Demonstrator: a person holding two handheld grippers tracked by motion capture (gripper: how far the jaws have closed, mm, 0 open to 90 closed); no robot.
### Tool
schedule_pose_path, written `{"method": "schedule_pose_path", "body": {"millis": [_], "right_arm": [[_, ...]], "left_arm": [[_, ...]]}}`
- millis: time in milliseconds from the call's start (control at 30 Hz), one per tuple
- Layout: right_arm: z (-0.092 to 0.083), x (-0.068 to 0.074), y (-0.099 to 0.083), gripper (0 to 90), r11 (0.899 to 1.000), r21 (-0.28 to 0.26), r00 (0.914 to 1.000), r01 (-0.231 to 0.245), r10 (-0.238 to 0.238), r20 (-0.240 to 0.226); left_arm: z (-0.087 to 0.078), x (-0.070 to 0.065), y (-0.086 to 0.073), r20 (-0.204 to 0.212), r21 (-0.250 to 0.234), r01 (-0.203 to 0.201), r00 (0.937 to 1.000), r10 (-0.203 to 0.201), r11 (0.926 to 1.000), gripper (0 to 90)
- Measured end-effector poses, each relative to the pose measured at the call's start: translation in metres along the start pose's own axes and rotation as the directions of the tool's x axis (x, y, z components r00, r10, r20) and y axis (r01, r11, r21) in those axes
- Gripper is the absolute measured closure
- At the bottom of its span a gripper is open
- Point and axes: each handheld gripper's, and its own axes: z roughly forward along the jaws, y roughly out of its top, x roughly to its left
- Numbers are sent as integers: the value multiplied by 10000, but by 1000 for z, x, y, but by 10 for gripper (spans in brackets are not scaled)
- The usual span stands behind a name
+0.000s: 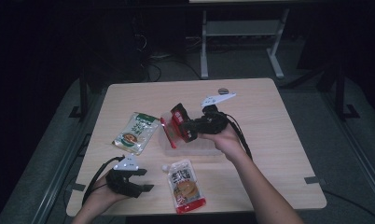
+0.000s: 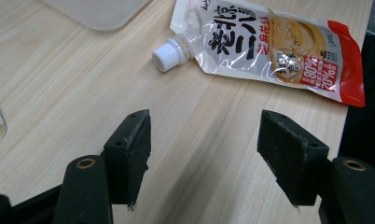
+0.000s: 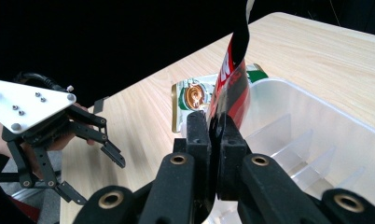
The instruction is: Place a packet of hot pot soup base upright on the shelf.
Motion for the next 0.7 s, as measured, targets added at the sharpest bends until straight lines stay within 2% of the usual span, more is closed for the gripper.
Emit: {"method": "schedule_pose_path", "body": {"millis": [167,300,400,433,533,700], "right_arm": [[-1,1,1,842,9996,244,9994,124,-132,329],[-3,3,2,791,9985,451,9970,296,-328,707],[-5,3,1,781,9981,533,9970,302,-339,701],[-6,3,1,763,9981,547,9968,292,-332,732],[-8,3,0,712,9977,630,9959,240,-293,850],[-9,2,-1,717,9977,646,9957,214,-271,891]], "left_arm": [[1,-1,0,9,-22,51,10000,-51,10000,346],[1,0,0,19,-15,37,10000,-37,10000,346],[2,0,0,37,-10,49,10000,-48,10000,346],[1,1,0,13,49,-79,10000,79,10000,346],[1,0,0,30,77,-39,10000,39,10000,346],[2,0,1,23,27,15,10000,-15,10000,345]]}}
